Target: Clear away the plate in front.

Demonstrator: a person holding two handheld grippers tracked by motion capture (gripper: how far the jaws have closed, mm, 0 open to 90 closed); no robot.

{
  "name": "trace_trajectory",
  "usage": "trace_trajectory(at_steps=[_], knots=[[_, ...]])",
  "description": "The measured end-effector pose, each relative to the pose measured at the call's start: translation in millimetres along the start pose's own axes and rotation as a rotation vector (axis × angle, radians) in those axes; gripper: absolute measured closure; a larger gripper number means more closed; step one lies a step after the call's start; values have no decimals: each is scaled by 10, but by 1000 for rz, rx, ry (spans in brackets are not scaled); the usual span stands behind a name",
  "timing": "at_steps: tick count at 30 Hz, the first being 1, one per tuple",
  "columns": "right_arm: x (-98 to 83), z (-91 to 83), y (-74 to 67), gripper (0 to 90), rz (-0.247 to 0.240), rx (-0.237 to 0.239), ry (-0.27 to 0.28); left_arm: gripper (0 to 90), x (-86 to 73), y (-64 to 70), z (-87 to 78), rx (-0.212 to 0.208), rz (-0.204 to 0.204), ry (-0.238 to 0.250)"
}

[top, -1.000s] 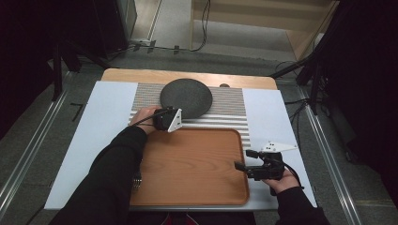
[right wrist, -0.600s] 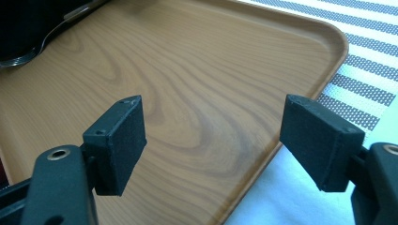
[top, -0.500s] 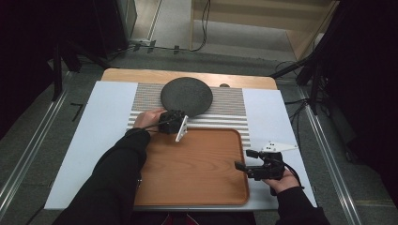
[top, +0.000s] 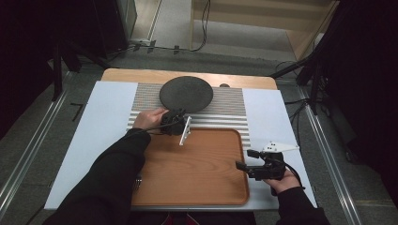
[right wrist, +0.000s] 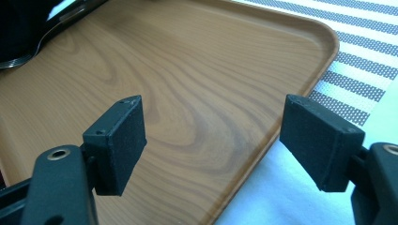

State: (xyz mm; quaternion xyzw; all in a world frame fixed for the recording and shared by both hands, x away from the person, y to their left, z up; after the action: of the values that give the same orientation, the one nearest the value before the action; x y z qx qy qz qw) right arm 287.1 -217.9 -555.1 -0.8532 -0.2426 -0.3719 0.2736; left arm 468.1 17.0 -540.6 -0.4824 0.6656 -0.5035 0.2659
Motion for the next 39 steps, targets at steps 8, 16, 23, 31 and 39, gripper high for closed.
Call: trace_trajectory(at_steps=[8,16,23,31,39], knots=[[6,11,2,209,1,1,-1,870,67,-39,-268,20,-16,38],[4,19,17,209,4,-1,-3,870,114,27,-487,11,3,70],[20,19,29,209,9,-11,5,865,170,78,-698,17,-12,101],[16,24,46,209,9,-16,2,862,237,113,-923,21,39,138],[15,27,52,209,13,-14,2,865,332,198,-1136,28,55,187]])
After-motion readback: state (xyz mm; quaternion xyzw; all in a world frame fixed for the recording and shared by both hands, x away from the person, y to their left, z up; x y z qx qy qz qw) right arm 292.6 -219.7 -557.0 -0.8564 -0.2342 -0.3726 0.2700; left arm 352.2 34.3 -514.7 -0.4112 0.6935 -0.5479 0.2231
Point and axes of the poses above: each handheld gripper's, and its own axes: z roughly forward along the jaws, x roughly out of its top, y roughly to its right, the point moved 9 cm from there along z, roughly forward along the jaws, and after that the axes turned 2 degrees about x, right-handed, at the moved point
